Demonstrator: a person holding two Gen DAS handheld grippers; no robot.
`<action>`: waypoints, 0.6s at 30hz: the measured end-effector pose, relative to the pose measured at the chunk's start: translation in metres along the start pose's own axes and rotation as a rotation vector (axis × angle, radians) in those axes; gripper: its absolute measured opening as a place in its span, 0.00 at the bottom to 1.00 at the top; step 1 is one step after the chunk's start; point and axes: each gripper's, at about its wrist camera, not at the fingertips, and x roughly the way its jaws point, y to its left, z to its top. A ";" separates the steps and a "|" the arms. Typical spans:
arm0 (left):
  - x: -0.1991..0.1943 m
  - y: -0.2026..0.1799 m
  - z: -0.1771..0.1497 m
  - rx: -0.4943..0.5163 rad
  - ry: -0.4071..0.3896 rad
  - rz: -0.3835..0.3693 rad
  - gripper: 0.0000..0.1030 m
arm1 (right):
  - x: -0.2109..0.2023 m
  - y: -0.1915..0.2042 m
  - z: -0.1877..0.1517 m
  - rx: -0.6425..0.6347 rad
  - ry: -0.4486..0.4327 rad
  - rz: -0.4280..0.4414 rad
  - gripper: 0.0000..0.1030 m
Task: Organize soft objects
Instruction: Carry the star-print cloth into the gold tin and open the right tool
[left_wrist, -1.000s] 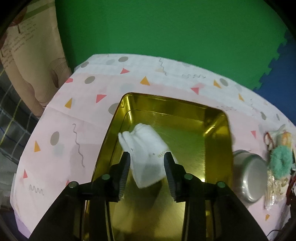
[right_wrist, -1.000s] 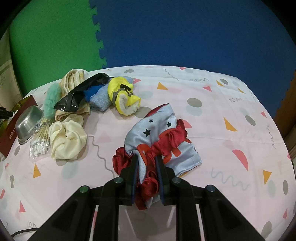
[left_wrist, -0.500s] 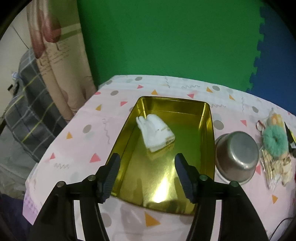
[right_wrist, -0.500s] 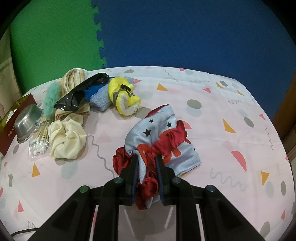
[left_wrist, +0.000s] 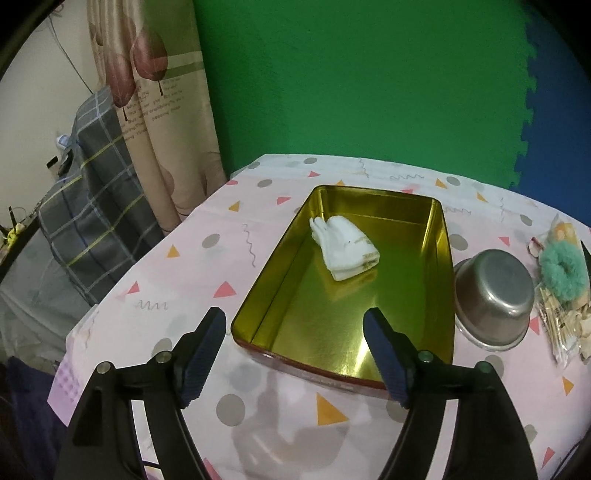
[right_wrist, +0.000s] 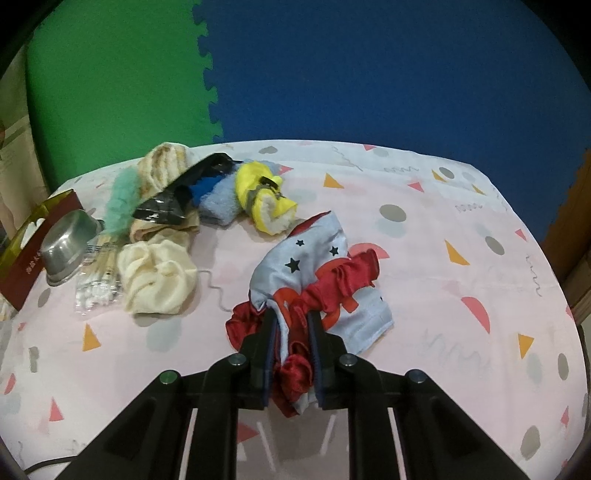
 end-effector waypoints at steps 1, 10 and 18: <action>0.000 0.001 -0.001 -0.002 -0.005 -0.001 0.72 | -0.003 0.002 0.000 0.002 -0.003 -0.002 0.15; 0.002 0.007 -0.003 -0.029 -0.009 -0.010 0.77 | -0.031 0.032 0.005 -0.003 -0.027 0.042 0.15; 0.003 0.021 -0.003 -0.072 0.000 -0.015 0.79 | -0.052 0.081 0.006 -0.077 -0.042 0.124 0.15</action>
